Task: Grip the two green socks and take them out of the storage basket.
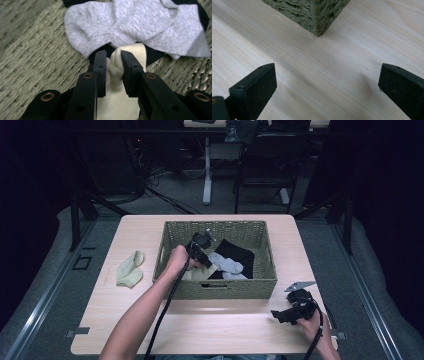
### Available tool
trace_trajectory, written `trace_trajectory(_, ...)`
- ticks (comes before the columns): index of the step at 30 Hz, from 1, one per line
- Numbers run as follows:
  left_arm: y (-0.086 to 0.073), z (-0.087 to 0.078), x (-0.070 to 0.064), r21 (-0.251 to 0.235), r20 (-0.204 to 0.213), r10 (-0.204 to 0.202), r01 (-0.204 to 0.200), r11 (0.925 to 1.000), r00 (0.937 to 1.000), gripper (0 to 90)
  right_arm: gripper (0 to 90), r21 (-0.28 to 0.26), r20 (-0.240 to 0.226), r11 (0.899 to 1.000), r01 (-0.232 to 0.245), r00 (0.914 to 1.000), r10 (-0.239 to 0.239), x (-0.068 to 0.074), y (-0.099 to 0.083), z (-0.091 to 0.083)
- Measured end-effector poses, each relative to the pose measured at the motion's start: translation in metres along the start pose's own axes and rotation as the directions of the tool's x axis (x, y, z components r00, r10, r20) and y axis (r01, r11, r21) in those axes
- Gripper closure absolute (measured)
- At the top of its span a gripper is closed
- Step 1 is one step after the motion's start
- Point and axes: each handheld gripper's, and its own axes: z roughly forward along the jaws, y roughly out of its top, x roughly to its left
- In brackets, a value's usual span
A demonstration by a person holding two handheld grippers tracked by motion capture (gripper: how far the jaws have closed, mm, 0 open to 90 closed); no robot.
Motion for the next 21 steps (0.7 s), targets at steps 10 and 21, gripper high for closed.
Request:
trace_trajectory(10,-0.008,-0.039,0.003,-0.098,-0.029,-0.010,0.007,0.9951,0.9995,78.1,1.0,0.003,-0.002,1.000,0.000,1.0000,0.000,0.000,0.000,0.000)
trace_trajectory(21,-0.008,-0.089,0.003,-0.184,-0.082,-0.005,-0.010,0.9829,0.9966,79.8,1.0,0.006,0.002,1.000,0.001,1.0000,-0.001,0.000,0.000,0.000)
